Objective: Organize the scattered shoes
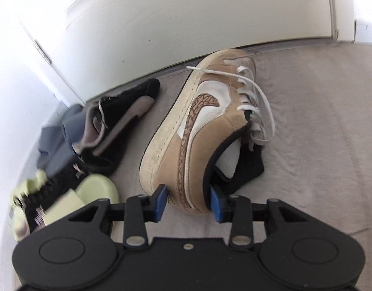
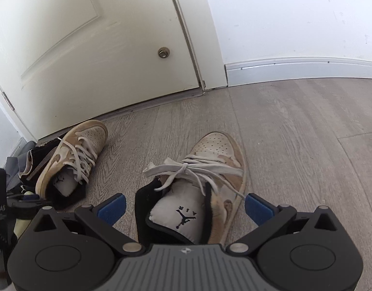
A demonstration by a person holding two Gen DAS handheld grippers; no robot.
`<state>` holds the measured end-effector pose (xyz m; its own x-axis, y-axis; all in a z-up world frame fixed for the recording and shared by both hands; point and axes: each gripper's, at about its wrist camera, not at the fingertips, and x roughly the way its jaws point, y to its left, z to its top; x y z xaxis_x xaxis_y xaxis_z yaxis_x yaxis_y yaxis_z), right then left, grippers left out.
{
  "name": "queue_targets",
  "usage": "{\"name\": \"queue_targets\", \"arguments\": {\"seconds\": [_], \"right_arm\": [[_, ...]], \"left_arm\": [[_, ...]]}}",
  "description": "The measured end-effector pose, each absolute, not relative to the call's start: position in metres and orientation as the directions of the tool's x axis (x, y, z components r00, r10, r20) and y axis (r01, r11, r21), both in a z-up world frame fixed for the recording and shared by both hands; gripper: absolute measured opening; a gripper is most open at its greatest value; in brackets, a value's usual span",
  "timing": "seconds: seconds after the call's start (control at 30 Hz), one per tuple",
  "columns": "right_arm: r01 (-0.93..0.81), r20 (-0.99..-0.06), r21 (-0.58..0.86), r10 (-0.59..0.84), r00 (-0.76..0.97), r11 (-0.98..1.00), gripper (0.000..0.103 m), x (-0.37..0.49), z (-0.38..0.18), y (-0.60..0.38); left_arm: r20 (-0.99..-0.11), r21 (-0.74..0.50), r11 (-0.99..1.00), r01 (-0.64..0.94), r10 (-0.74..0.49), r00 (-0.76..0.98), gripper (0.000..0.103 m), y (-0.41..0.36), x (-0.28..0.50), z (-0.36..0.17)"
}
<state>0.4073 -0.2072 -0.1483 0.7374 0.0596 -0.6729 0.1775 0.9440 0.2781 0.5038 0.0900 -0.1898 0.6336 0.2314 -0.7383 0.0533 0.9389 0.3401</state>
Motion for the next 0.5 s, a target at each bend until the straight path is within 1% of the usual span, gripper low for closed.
{"name": "queue_targets", "arguments": {"seconds": [0.2, 0.27, 0.43, 0.5], "right_arm": [[0.186, -0.650, 0.251, 0.023, 0.759, 0.950, 0.103, 0.378, -0.135, -0.218], [0.195, -0.653, 0.261, 0.024, 0.757, 0.945, 0.103, 0.372, -0.135, -0.222], [0.206, -0.650, 0.262, 0.015, 0.760, 0.943, 0.103, 0.361, -0.133, -0.229], [0.206, -0.646, 0.260, 0.011, 0.764, 0.943, 0.103, 0.356, -0.132, -0.230]], "left_arm": [[-0.758, 0.288, 0.957, 0.029, 0.209, 0.618, 0.038, 0.098, 0.511, -0.182], [-0.770, 0.227, 0.974, 0.001, 0.179, 0.612, 0.037, 0.109, 0.512, -0.177], [-0.798, 0.034, 0.986, -0.164, 0.125, 0.589, 0.031, 0.158, 0.540, -0.161], [-0.803, 0.019, 0.980, -0.200, 0.134, 0.581, 0.030, 0.168, 0.551, -0.159]]}}
